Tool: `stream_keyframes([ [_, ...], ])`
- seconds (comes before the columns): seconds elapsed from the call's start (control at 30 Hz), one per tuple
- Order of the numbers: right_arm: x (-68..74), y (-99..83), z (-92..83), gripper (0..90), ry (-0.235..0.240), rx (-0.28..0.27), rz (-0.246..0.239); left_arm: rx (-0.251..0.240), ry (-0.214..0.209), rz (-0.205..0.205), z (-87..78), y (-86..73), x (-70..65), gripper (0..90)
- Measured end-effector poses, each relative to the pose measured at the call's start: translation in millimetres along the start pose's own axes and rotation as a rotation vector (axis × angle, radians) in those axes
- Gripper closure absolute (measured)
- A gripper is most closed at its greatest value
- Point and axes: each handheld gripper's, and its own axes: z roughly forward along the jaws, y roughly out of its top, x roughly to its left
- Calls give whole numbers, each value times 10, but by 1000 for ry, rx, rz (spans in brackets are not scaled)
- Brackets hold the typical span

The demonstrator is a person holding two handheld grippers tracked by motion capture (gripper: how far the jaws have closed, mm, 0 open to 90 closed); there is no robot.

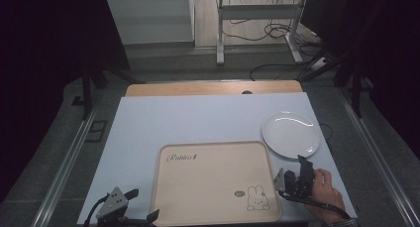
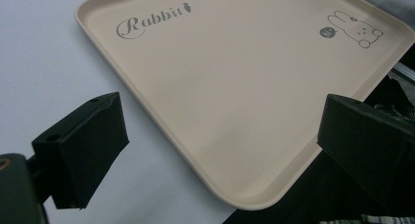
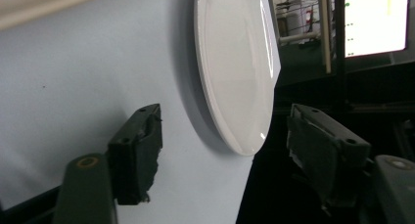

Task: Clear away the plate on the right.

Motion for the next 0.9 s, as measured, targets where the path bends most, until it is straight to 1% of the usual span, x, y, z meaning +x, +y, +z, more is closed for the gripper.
stream_keyframes([
  [0.07, 32, 20, 6, 342, -15, -2, -31, 0, 0, 0, 0, 0, 0, 41],
  [0.1, 30, 27, 24, 372, 30, -13, -52, 0, 0, 0, 0, 0, 0, 41],
  [0.13, 39, 33, 33, 377, 26, -13, -66, 0, 0, 0, -1, 0, 0, 41],
  [0.17, 73, 44, 33, 394, -28, 1, -82, 0, 0, 0, -1, 0, 0, 41],
  [0.2, 83, 50, 46, 404, -34, 2, -99, 0, 0, 0, 0, 0, 0, 41],
  [0.23, 98, 58, 56, 412, -34, 7, -103, 1, 1, 0, 0, 0, 0, 41],
  [0.43, 123, 87, 136, 433, -58, 23, -162, 2, 0, 0, 0, 0, 4, 41],
  [0.5, 134, 102, 157, 454, -64, 19, -174, 1, -1, -2, -1, 0, 6, 42],
  [0.7, 172, 131, 236, 545, -71, 32, -229, 2, 0, 0, 0, 0, 3, 42],
  [0.83, 170, 123, 296, 625, -74, 35, -251, 1, 0, 0, -1, 0, 4, 42],
  [0.9, 165, 124, 319, 656, -63, 35, -253, 1, 0, 0, -1, 0, 3, 42],
])
